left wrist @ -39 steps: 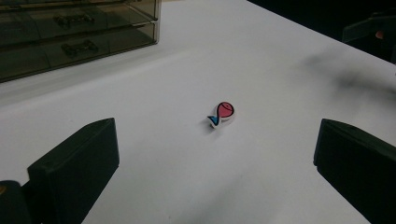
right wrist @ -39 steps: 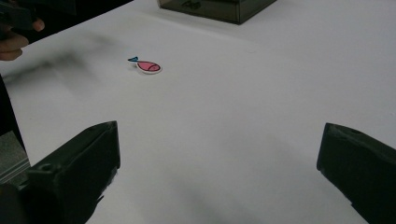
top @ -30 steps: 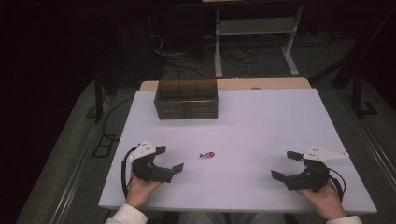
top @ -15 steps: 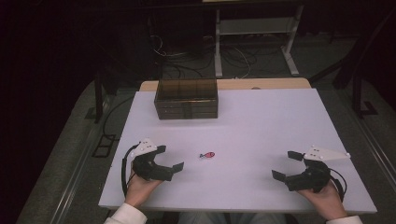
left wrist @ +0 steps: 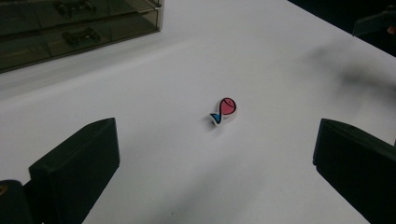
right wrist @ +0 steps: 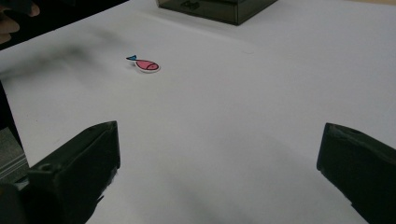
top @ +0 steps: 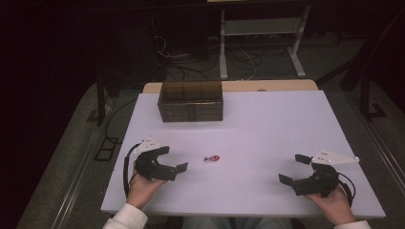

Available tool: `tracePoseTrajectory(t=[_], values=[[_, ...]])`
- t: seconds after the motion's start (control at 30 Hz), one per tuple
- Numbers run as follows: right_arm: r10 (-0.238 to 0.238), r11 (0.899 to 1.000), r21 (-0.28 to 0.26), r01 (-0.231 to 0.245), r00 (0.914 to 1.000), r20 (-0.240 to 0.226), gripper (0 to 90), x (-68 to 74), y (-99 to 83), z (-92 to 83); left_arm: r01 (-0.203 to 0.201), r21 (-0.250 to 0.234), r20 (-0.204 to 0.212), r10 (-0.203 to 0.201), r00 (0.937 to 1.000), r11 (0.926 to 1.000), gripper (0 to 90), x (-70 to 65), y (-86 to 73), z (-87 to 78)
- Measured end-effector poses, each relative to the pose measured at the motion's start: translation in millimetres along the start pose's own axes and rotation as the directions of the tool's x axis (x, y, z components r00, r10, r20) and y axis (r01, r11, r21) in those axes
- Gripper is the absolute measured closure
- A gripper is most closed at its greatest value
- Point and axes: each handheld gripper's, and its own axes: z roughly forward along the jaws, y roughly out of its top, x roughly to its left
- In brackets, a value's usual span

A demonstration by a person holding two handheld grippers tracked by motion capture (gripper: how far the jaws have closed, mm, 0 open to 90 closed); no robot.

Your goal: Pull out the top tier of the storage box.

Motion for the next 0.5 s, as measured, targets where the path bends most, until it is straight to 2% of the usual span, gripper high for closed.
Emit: tracePoseTrajectory(t=[0.27, 0.5], values=[[-0.007, 1.0, 0.0, 0.007, 1.0, 0.002, 0.0, 0.2, 0.0, 0.2, -0.007, 0.005, -0.017, 0.007, 0.9998, 1.0, 0.1, 3.8, 11.8, -2.9], [-0.008, 1.0, 0.0, 0.008, 1.0, 0.004, 0.0, 0.2, 0.2, -0.1, 0.006, -0.001, -0.024, -0.006, 0.9997, 1.0, 0.1, 9.6, 20.5, -2.6]])
